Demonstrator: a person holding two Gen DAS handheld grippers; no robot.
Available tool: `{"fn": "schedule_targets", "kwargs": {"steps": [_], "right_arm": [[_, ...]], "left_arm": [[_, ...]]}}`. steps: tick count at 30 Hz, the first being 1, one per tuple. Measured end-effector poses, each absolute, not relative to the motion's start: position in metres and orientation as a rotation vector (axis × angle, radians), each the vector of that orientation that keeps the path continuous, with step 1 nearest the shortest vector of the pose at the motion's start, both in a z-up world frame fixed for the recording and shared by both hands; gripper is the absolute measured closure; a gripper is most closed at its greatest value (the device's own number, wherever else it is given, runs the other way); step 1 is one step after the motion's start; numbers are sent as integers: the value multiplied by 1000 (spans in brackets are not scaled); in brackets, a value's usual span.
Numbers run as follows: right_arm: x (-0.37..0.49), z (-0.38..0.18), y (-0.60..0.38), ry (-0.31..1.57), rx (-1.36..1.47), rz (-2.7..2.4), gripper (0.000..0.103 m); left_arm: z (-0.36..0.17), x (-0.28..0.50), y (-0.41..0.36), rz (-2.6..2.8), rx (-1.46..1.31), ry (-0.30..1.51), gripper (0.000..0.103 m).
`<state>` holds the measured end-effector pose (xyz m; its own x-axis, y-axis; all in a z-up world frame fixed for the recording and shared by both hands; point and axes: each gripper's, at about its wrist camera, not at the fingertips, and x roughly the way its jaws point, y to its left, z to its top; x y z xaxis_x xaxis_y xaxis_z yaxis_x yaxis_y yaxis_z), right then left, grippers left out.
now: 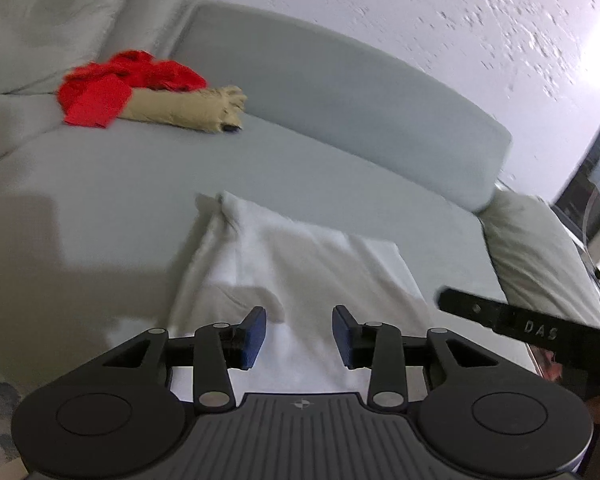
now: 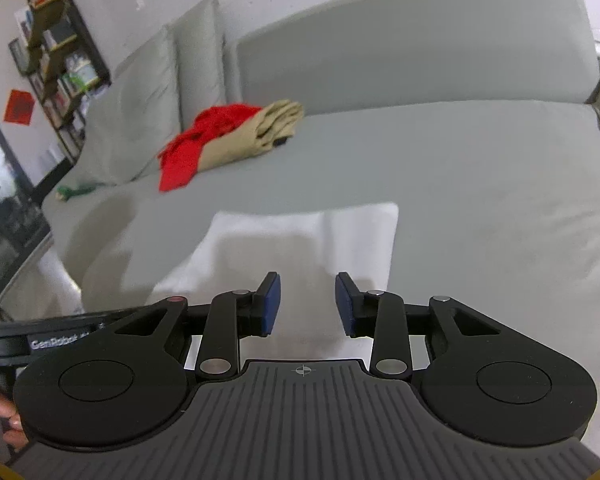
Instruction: Fold clothes
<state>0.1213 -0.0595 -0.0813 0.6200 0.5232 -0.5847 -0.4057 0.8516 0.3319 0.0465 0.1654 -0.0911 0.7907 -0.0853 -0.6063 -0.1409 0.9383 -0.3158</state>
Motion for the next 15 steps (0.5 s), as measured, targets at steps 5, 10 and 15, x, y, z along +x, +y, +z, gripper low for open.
{"fn": "schedule_targets", "kwargs": {"steps": [5,10,15], "right_arm": [[152,-96,-77,811,287,406,75],[175,-95,-53,843,243,614,79],[177,-110,-37,886,321,782,79]], "left_arm": [[-79,71,169,-13,-309,628,101],[-100,99,152,-106,-323,720,96],[-108,101,144,-56,-289,742,96]]}}
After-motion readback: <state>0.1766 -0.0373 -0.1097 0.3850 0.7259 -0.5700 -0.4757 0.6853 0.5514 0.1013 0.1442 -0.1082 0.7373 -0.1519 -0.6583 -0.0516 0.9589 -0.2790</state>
